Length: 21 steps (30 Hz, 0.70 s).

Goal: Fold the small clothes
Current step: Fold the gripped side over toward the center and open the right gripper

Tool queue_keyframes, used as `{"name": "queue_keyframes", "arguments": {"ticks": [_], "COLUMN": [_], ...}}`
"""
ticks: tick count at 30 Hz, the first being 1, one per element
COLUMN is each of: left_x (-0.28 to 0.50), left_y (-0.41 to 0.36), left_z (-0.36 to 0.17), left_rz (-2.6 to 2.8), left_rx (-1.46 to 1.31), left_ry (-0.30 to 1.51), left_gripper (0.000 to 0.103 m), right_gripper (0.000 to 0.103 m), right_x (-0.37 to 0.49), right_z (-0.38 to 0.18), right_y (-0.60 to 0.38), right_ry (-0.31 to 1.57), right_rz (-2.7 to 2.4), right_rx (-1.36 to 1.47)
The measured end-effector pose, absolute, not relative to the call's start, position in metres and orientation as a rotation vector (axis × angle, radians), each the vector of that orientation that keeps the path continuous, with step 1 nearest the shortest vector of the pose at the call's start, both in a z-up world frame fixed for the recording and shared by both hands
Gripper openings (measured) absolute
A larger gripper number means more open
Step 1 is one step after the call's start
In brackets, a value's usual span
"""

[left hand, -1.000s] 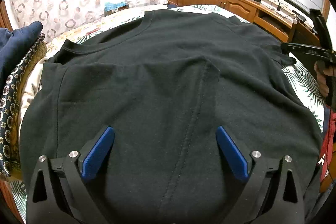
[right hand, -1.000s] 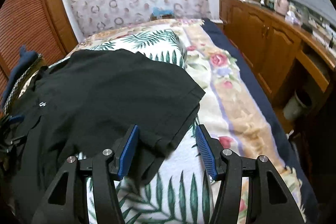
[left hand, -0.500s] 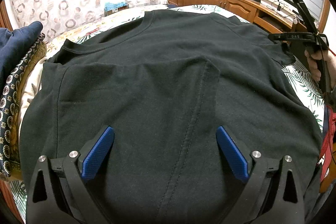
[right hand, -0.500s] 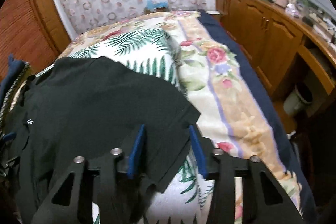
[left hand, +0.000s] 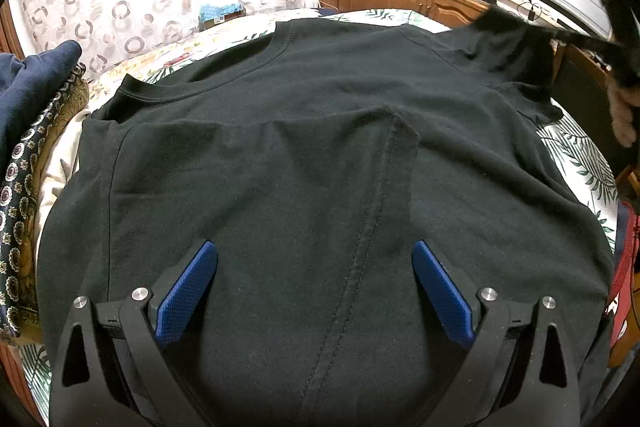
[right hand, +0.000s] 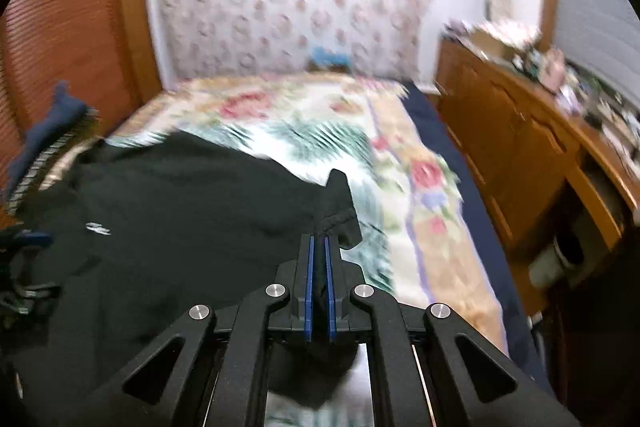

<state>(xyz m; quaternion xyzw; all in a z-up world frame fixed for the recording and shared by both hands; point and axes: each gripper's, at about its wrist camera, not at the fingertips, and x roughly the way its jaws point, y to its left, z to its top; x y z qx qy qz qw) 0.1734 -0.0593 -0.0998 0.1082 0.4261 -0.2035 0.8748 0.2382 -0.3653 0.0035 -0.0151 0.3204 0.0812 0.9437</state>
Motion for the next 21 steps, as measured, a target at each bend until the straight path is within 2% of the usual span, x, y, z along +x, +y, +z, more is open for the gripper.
{"name": "queue_keyframes", "arguments": {"ticks": [8,9,10,11,13,21], "left_x": [0.173,0.174,0.174,0.174,0.174,0.173], "left_y": [-0.06,-0.059,-0.059,-0.059,-0.059,-0.059], "left_z": [-0.1,-0.1,-0.1,-0.1,-0.1,-0.1], "left_rz": [-0.425,-0.425,-0.425,-0.425,-0.425,-0.425], "left_rx": [0.226,0.226,0.226,0.225,0.226,0.225], "left_ry": [0.89,0.89,0.89,0.89,0.889,0.889], "left_gripper": [0.099,0.099,0.099,0.099,0.099,0.099], "right_gripper": [0.005,0.008,0.019,0.035,0.049,0.049], "right_x": [0.199,0.198,0.199,0.201,0.205,0.199], "right_z": [0.044,0.044,0.043,0.039,0.029,-0.006], "right_y": [-0.271,-0.263,-0.258,-0.254,-0.258,-0.268], "right_ry": [0.56,0.56,0.574,0.597,0.606,0.718], "right_rz": [0.47,0.519,0.575,0.616,0.579,0.48], "right_rx": [-0.061,-0.046,-0.027,-0.007,0.011,-0.037]}}
